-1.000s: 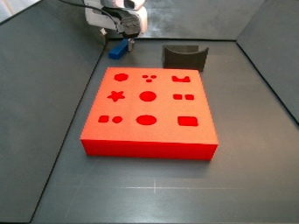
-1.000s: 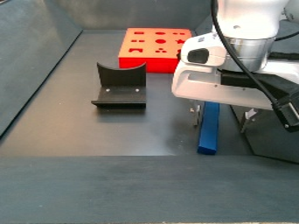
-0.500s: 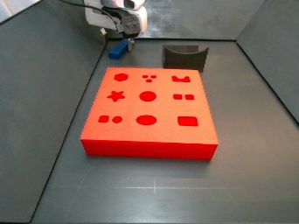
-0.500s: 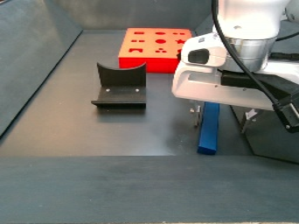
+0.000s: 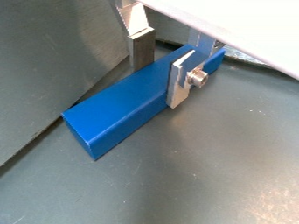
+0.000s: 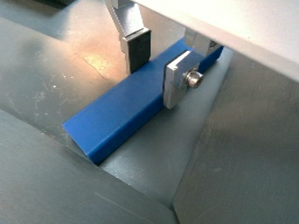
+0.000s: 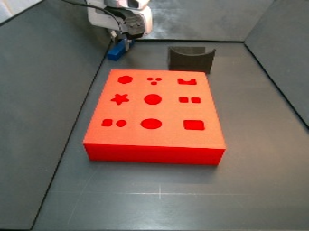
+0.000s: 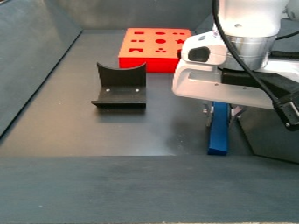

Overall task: Pick up the rectangle object. Move up. Place the rectangle object on the fixture. Regrasp the rectangle object. Move to above the board. Insert the rectangle object.
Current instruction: Pick up the rectangle object, then move up.

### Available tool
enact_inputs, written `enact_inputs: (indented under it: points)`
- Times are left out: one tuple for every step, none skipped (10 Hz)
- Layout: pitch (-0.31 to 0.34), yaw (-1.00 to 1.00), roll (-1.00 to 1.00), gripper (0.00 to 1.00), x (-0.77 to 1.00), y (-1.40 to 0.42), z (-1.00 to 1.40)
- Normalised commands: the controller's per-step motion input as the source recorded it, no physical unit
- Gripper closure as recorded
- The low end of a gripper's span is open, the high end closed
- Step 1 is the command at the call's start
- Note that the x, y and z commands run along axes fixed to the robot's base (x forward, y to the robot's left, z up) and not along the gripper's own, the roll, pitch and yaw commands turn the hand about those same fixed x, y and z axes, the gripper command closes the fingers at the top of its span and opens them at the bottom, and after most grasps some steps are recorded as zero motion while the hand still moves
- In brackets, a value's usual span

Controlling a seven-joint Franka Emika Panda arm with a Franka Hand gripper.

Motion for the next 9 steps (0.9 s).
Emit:
enact_inputs:
  points:
    - [0.000,0.00,0.00,1.00,0.00,0.00,0.00]
    - [0.000,0.00,0.00,1.00,0.00,0.00,0.00]
    - [0.000,0.00,0.00,1.00,0.00,0.00,0.00]
    - [0.000,0.00,0.00,1.00,0.00,0.00,0.00]
    - [0.000,0.00,0.00,1.00,0.00,0.00,0.00]
    - [0.000,0.00,0.00,1.00,0.00,0.00,0.00]
    - [0.000,0.00,0.00,1.00,0.00,0.00,0.00]
    - [0.000,0.00,0.00,1.00,0.00,0.00,0.00]
    - [0.000,0.00,0.00,1.00,0.00,0.00,0.83]
